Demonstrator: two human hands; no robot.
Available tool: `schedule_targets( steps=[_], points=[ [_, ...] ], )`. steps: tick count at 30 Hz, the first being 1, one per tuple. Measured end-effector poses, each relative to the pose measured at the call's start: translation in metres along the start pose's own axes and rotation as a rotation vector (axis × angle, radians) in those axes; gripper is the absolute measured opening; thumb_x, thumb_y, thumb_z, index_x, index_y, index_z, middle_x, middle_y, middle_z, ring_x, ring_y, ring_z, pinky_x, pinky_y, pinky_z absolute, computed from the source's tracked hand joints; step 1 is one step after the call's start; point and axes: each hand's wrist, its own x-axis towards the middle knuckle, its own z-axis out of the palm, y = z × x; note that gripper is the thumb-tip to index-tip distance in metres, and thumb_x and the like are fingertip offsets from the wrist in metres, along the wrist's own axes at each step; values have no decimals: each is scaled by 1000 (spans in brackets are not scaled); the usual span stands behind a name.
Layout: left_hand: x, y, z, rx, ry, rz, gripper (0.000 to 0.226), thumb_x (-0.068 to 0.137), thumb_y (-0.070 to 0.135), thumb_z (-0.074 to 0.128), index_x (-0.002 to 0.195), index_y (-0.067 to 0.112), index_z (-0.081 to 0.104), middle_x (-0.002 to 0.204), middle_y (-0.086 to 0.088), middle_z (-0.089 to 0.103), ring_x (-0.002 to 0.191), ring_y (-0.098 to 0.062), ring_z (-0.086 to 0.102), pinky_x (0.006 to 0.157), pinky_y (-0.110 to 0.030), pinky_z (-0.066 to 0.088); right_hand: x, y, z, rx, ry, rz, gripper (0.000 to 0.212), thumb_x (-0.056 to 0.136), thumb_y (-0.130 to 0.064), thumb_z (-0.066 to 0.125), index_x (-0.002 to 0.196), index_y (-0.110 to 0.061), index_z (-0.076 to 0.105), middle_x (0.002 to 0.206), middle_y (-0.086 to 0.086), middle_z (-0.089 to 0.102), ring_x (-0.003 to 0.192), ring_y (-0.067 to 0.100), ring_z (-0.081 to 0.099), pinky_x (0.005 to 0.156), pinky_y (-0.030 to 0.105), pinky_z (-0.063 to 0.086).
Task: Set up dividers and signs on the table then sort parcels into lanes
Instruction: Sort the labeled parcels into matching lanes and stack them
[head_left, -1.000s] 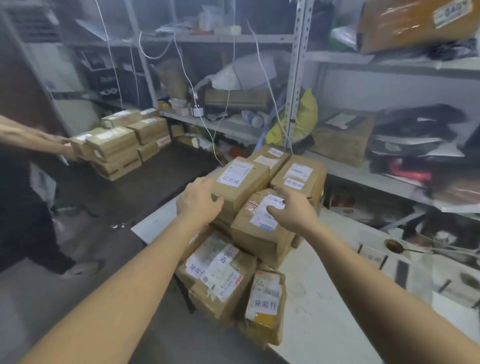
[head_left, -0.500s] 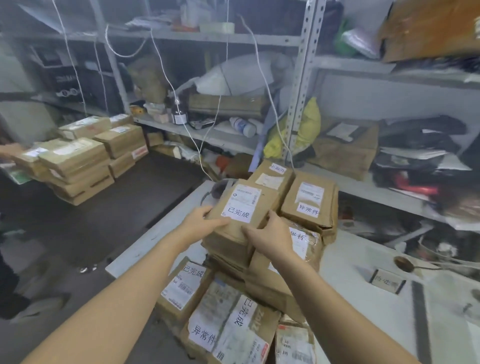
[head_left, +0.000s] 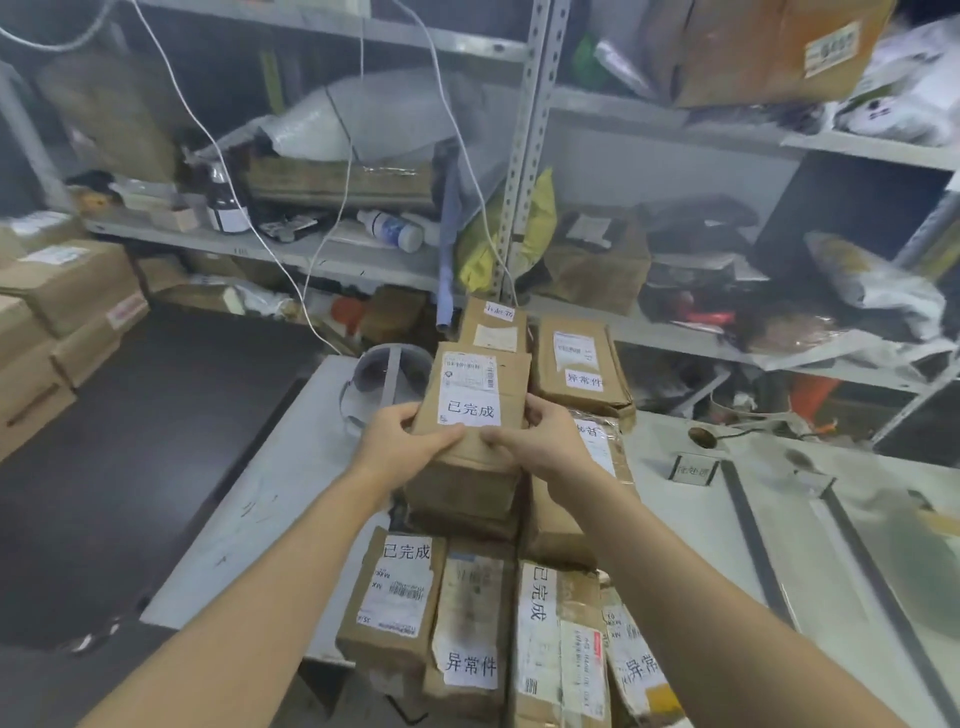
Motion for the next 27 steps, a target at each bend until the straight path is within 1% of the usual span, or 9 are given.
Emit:
schedule_targets(
  steps=[2,4,6,11,14,18,22,25,27],
  points=[
    [-1,6,-3,-9,3,24,46,69,40,87,110,25,73,95,16,74,90,-5,70,72,-27,59,-3,-7,0,11,-4,-11,50,71,-20,85,116,-29,64,107,-15,71,97,4,68,76,22,57],
    [-3,15,-8,-23,14,61,48,68,40,88,111,24,74,95,17,75,90,-6,70,74,-30,61,-5,-18,-2,26,-13,-39,54,71,-18,85,121,-23,64,112,-11,71,101,8,68,85,30,58],
    [-6,28,-12,-39,36,103,50,65,41,89,110,24,75,94,15,75,90,-7,71,78,-34,61,-8,-30,-8,35,-25,-81,57,73,-16,84,126,-22,63,114,-9,71,102,10,68,89,33,58],
    [-27,85,-9,2,76,247,56,52,55,83,103,32,75,94,16,75,90,-6,71,81,-38,60,-26,-63,-44,110,-44,-223,53,75,-13,82,124,-24,65,111,-12,72,97,2,69,78,21,57],
    [-45,121,16,7,58,299,58,53,52,85,105,28,74,96,14,75,91,-7,71,84,-38,59,-45,-73,-83,140,-22,-273,55,76,-13,82,126,-24,63,112,-12,72,98,3,69,82,24,57],
    [-76,158,84,31,63,348,58,58,48,87,109,24,74,98,12,75,93,-11,70,84,-39,59,-77,-61,-159,165,15,-306,51,80,-12,80,126,-25,63,112,-12,73,98,3,70,84,26,59],
    [-119,186,183,1,-4,374,49,62,45,88,105,26,74,93,17,74,90,-8,70,72,-28,59,-112,-31,-259,153,75,-315,49,80,-10,79,125,-22,64,110,-10,73,95,4,71,80,23,58],
    [-150,201,265,-24,-59,389,53,63,45,89,108,23,74,95,15,75,84,-3,70,69,-24,57,-138,-1,-339,109,151,-305,49,78,-13,81,124,-24,65,109,-11,74,97,5,70,82,23,57],
    [-168,207,319,-49,-102,400,54,63,45,90,109,22,74,92,17,74,80,1,70,63,-18,56,-155,21,-390,102,188,-294,45,77,-11,80,118,-26,67,105,-13,74,93,3,71,75,19,57]
  ],
)
